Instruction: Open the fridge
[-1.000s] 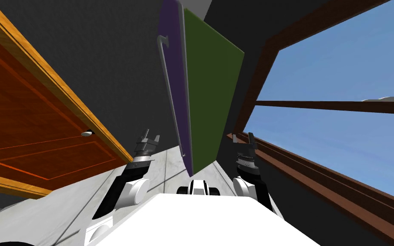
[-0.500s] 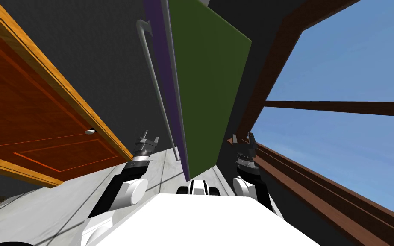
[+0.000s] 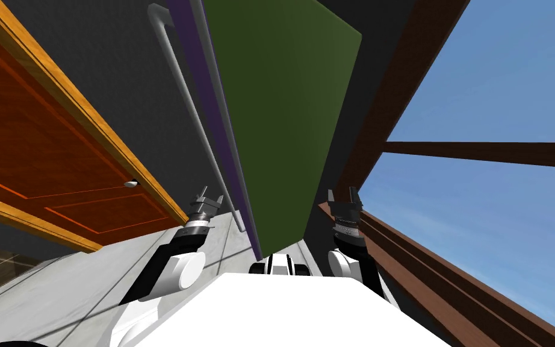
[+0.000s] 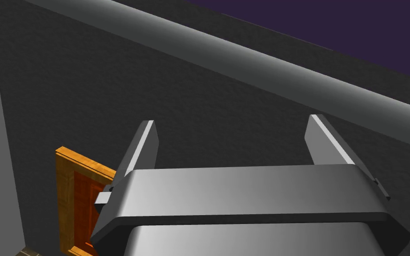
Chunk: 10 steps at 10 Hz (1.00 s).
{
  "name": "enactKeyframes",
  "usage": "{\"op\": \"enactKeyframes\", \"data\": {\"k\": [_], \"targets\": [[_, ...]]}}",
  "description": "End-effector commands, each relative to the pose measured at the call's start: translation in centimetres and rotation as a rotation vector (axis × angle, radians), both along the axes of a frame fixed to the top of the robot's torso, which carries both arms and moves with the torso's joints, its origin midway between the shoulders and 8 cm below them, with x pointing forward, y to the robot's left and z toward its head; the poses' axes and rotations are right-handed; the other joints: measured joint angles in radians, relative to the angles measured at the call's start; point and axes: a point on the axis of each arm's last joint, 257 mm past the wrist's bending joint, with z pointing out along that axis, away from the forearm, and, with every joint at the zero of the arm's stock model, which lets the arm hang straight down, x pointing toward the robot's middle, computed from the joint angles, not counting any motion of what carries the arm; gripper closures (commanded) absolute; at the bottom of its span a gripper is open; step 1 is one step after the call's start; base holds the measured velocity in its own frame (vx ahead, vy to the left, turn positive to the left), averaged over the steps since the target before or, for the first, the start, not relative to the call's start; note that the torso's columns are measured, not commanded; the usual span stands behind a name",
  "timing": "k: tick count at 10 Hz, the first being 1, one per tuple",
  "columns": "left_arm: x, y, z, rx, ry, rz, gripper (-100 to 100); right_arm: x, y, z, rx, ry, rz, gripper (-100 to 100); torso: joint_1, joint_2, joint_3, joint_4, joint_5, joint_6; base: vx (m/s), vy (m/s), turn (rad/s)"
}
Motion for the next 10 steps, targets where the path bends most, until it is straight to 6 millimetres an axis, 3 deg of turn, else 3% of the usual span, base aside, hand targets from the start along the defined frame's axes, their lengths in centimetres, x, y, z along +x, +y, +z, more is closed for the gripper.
{"op": "enactKeyframes", "data": {"k": [1,3,7,8,9,10], "targets": [[0.1,0.6,-0.8,-0.036,0.03,-0.004,-100,0.0,0.0,0.0,0.0,0.0,0.0,0,-0.003,-0.002,-0.001,-0.002,0.0,0.004,0.072,-0.127,0.126],[0.2,1.1,-1.5,-0.077,0.053,-0.005,-100,0.0,0.0,0.0,0.0,0.0,0.0,0,-0.006,-0.006,-0.004,-0.003,-0.001,0.004,0.101,-0.155,0.125],[-1.2,1.3,0.2,-0.062,0.047,0.003,-100,0.0,0.0,0.0,0.0,0.0,0.0,0,-0.001,-0.011,-0.008,0.0,-0.003,0.007,0.067,-0.007,0.073],[-1.1,1.5,-0.9,-0.065,0.067,0.01,-100,0.0,0.0,0.0,0.0,0.0,0.0,0,-0.003,-0.011,-0.009,0.0,-0.005,0.008,-0.006,0.022,0.065],[-0.4,1.4,-0.8,-0.061,0.047,0.005,100,0.0,0.0,0.0,0.0,0.0,0.0,0,-0.005,-0.008,-0.006,-0.001,-0.003,0.007,-0.066,-0.011,-0.134],[-0.2,1.4,-1.1,-0.061,0.047,0.005,100,0.0,0.0,0.0,0.0,0.0,0.0,0,-0.008,-0.006,-0.005,0.001,-0.005,0.009,-0.087,-0.02,-0.149]]}}
